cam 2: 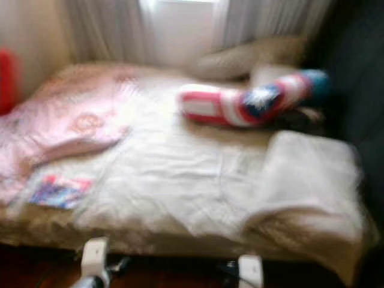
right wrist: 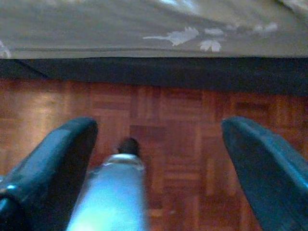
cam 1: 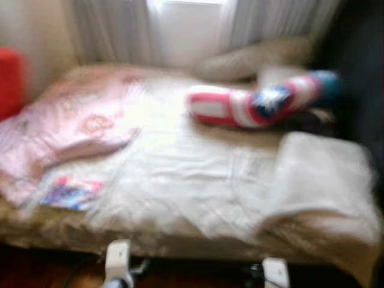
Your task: Clean up the room
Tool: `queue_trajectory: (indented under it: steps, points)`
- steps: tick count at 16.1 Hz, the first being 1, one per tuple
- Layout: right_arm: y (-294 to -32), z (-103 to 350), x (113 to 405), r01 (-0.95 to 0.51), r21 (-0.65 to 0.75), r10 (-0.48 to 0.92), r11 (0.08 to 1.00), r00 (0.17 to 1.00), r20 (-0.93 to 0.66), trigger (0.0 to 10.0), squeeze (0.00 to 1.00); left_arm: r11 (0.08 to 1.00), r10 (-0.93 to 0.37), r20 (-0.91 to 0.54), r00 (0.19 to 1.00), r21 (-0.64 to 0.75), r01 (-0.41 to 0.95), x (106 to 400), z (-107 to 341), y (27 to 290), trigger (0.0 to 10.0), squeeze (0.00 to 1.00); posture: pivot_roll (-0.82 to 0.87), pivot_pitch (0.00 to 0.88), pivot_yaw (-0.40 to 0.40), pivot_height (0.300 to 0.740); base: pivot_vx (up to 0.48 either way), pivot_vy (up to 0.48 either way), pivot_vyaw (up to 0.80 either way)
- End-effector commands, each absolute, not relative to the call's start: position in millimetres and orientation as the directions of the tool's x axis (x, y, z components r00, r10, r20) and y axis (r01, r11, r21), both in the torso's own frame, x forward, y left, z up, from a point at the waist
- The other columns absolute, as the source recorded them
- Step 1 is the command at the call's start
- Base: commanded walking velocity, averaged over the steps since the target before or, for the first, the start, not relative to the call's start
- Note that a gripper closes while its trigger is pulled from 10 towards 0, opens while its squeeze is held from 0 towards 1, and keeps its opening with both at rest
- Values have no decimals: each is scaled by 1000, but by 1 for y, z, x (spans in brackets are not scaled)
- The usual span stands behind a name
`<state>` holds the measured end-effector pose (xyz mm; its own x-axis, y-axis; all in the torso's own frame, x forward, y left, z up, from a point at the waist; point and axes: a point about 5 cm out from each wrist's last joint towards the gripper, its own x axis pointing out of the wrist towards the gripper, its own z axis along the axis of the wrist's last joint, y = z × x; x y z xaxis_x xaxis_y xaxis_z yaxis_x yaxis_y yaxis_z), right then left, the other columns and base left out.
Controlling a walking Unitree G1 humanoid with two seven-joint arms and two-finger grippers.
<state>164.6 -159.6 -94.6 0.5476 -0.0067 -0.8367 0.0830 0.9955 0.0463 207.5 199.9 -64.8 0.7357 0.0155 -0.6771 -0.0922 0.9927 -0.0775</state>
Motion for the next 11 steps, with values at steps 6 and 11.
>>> queue_trajectory:
  steps: [6, 11]
  points:
    - [-162, -92, 169, 100, 46, -18, 994, 562, -827, 10000, 0, 993, 16, -693, 721, -76, -95, 206, -67, 200, 10000, 0, -1, 0, 20, 740, 0, -368, 0]
    - [-162, -93, 169, 99, 45, -18, 994, 561, -827, 10000, 0, 993, 14, -693, 721, -77, -94, 206, -67, 198, 10000, 0, -3, 0, 19, 740, 0, -370, 0]
